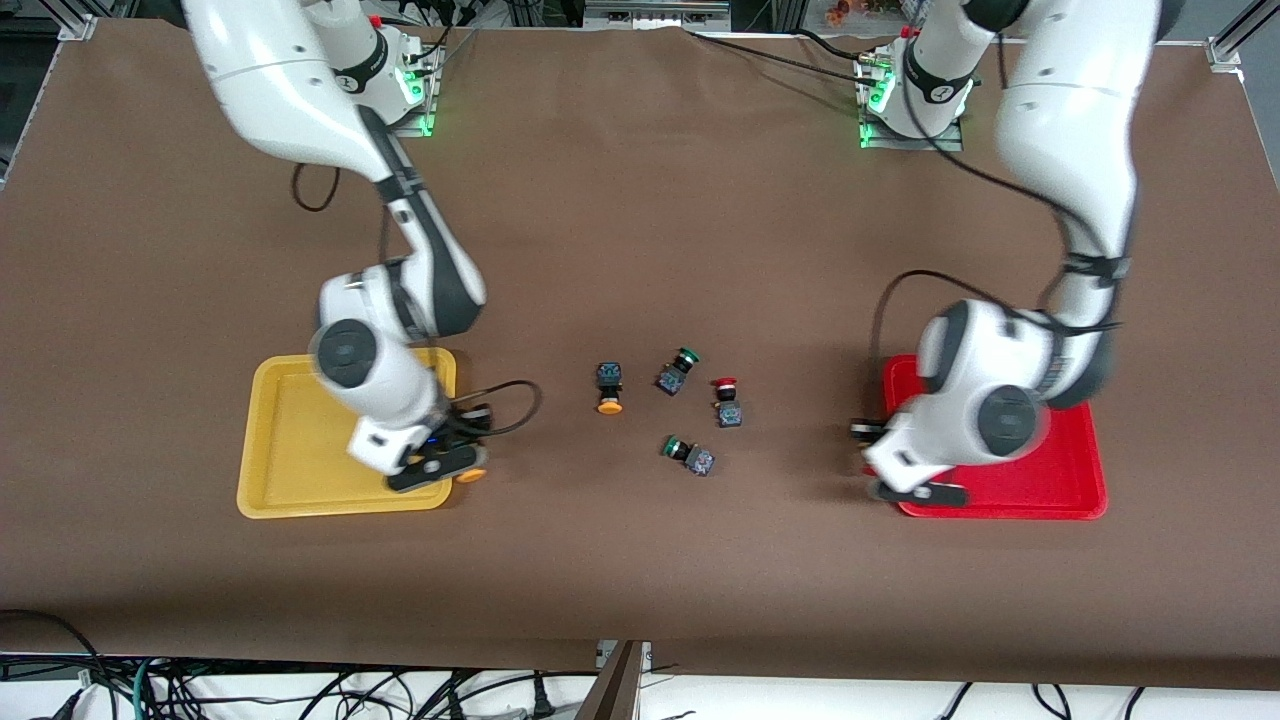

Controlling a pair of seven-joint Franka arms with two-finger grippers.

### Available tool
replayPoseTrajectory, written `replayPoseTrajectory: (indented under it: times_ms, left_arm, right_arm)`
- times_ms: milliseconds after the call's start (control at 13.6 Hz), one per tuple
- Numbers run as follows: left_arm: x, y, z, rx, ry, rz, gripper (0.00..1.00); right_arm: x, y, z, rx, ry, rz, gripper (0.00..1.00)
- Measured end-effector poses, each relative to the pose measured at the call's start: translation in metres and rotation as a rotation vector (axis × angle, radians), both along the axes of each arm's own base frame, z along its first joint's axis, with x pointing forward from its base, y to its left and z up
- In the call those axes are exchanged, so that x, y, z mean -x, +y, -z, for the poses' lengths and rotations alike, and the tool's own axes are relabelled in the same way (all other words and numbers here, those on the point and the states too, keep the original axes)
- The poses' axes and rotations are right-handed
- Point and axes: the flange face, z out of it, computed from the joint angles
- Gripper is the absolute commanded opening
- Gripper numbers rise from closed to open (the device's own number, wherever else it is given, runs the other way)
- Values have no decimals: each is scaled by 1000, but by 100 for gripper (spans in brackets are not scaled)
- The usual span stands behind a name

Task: Place red and yellow buttons in trays
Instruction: 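Carry the red button to the red tray while the right gripper carries yellow, then open the left gripper over the red tray while the right gripper reaches yellow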

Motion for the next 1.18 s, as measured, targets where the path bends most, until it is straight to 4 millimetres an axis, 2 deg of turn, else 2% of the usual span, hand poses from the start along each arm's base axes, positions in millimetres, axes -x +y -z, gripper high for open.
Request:
replayPoseTrajectory:
  times_ms: [73,147,220,367,441,514,588,734,881,955,1028,1102,1175]
  left_arm:
    - [-1,31,-13,5,4,-8,0]
    - [-1,58,-23,2,2,-17,0]
    - [-1,86,-27,-8,3,-22,0]
    - [7,139,-15,-21,28,-47,0]
    - [14,166,-5,-17,42,-59,0]
    - [21,188,5,-11,47,-66,0]
    - [28,204,15,-5,50,-72,0]
    - [40,214,32,-2,50,-81,0]
    - [51,214,51,-9,3,-85,0]
    - [58,217,61,-10,-10,-88,0]
    - [65,221,70,-11,-15,-92,0]
    - [71,226,77,-11,-18,-100,0]
    - [75,232,82,-11,-19,-109,5]
  right_arm:
    - [-5,-34,-1,8,24,-3,21]
    - [-7,-66,6,14,47,10,27]
    - [-5,-93,19,18,71,29,39]
    - [3,-125,52,25,103,65,93]
    - [7,-132,69,28,111,74,99]
    - [9,-133,78,30,112,74,99]
    - [9,-131,78,27,108,68,99]
    - [4,-113,53,-9,113,83,99]
    - [-2,-72,9,-65,132,120,99]
    - [-3,-44,-11,-90,130,144,99]
    - [0,-10,-23,-114,129,172,99]
    - [9,29,-27,-134,129,207,99]
    - [18,68,-26,-153,117,253,99]
